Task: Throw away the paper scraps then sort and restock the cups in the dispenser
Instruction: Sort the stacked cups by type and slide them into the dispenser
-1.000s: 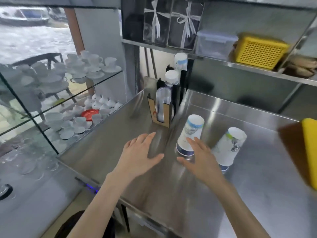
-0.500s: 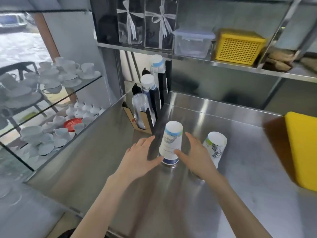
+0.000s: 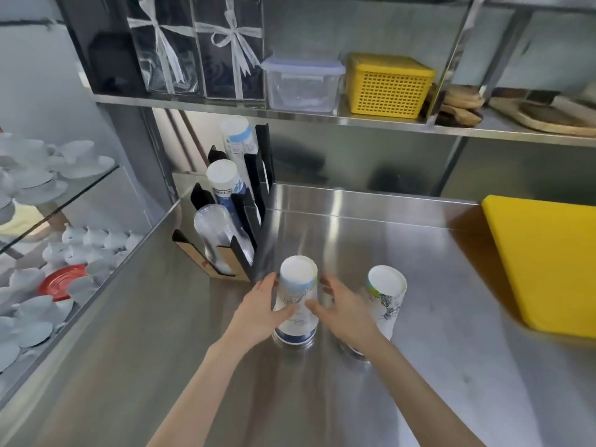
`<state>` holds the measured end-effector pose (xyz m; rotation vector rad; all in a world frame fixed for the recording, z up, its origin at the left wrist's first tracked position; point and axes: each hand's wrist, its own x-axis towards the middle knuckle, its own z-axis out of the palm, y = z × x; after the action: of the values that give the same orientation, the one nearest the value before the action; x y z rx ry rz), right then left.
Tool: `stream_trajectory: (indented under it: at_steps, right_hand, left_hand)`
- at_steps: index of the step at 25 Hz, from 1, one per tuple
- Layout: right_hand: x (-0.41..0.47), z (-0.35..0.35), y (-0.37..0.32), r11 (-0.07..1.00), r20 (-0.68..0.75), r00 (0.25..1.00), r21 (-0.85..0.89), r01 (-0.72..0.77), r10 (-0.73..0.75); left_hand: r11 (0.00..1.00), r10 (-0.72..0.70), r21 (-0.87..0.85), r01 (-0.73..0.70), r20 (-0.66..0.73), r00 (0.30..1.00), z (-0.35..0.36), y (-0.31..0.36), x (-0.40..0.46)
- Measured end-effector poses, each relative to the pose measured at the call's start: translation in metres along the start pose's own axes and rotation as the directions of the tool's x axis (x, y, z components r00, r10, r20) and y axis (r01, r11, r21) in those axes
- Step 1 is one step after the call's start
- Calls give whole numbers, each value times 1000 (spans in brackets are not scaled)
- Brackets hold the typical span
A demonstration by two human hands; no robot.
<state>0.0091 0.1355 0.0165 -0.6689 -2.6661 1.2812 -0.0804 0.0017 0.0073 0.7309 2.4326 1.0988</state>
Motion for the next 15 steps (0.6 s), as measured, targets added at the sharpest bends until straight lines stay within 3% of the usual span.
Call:
stream_trajectory:
  at_steps: [8, 15]
  right_hand:
    - [-1, -8, -12, 989, -128, 986, 92, 118, -106]
    - [-30, -44, -55, 929, -311, 906, 141, 342, -287]
  left_hand:
    - [988, 107, -94, -119, -121, 987, -6, 10, 12]
    - [932, 286, -128, -338, -312, 906, -41, 58, -23]
